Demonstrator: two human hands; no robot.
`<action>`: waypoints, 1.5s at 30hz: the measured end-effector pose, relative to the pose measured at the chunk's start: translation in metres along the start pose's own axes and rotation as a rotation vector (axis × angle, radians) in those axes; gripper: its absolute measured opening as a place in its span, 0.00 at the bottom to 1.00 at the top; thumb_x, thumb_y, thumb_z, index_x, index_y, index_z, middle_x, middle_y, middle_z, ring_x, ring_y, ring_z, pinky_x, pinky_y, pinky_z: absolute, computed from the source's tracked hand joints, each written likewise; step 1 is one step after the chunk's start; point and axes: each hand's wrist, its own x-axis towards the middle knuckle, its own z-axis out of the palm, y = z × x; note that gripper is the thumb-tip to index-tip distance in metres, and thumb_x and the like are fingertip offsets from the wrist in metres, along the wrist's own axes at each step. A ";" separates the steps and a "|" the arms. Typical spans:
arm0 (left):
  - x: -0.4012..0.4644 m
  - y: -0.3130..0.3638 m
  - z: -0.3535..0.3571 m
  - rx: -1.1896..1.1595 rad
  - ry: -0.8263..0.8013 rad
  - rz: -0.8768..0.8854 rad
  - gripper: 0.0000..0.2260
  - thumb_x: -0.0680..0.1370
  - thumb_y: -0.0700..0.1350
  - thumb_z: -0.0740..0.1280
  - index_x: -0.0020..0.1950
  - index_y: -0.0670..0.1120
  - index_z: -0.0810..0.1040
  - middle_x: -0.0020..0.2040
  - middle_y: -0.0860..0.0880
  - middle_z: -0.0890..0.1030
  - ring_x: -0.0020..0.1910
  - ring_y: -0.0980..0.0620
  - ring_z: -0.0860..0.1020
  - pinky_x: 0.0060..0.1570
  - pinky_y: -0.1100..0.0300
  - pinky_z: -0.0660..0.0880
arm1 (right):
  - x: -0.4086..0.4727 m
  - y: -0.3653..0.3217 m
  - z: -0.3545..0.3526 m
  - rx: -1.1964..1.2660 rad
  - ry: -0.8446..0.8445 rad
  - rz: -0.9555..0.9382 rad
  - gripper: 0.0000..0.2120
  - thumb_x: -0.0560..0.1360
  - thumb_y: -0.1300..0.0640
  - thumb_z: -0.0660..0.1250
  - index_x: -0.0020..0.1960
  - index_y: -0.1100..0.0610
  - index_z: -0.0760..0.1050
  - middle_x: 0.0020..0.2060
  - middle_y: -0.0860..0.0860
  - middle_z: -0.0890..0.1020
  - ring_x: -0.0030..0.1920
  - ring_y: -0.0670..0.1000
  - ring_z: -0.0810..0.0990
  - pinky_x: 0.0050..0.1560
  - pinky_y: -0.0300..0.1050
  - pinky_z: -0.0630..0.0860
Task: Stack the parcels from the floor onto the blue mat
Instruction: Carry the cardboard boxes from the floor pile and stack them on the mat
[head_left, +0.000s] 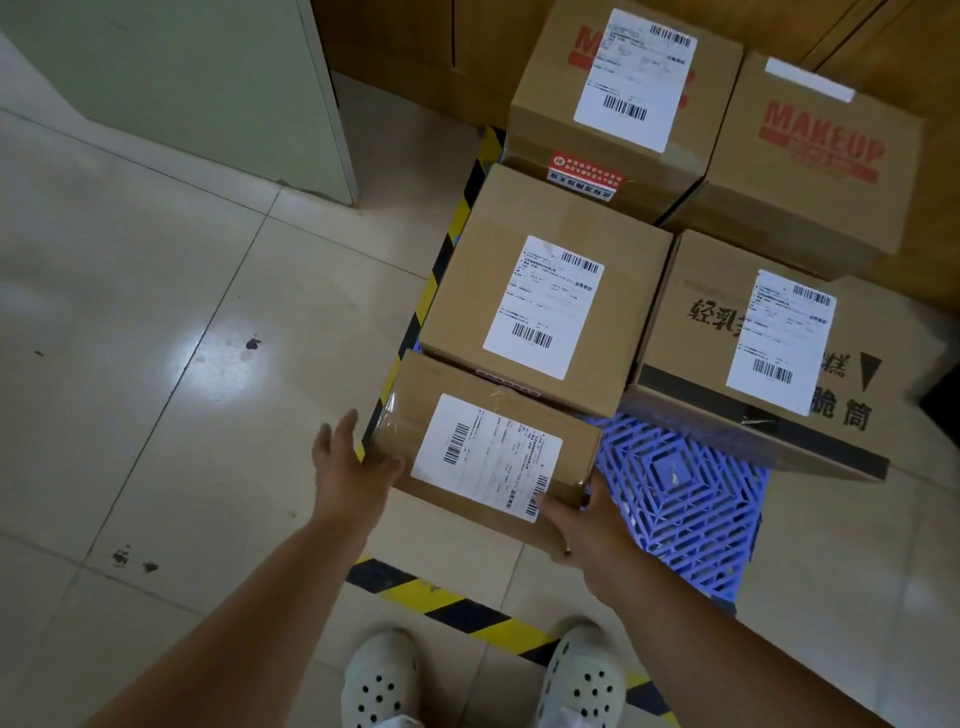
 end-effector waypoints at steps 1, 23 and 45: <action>0.002 0.001 0.000 -0.029 -0.055 0.037 0.26 0.74 0.35 0.66 0.70 0.51 0.66 0.69 0.48 0.68 0.69 0.44 0.67 0.62 0.53 0.70 | 0.000 -0.001 0.001 0.097 -0.041 0.065 0.31 0.74 0.62 0.69 0.71 0.45 0.60 0.59 0.46 0.70 0.58 0.53 0.71 0.59 0.61 0.73; 0.023 0.039 0.019 0.164 -0.051 0.281 0.25 0.74 0.40 0.64 0.71 0.47 0.65 0.59 0.50 0.75 0.57 0.49 0.76 0.50 0.57 0.74 | 0.001 -0.012 -0.001 -0.954 0.492 -0.572 0.58 0.63 0.47 0.77 0.77 0.52 0.39 0.77 0.56 0.47 0.77 0.57 0.46 0.74 0.52 0.50; 0.013 0.002 0.006 -0.030 0.130 -0.170 0.43 0.69 0.48 0.74 0.75 0.40 0.52 0.70 0.41 0.66 0.67 0.41 0.69 0.62 0.48 0.70 | 0.020 -0.027 -0.010 -1.415 0.361 -0.893 0.62 0.46 0.41 0.82 0.73 0.57 0.58 0.72 0.60 0.65 0.74 0.57 0.55 0.66 0.63 0.64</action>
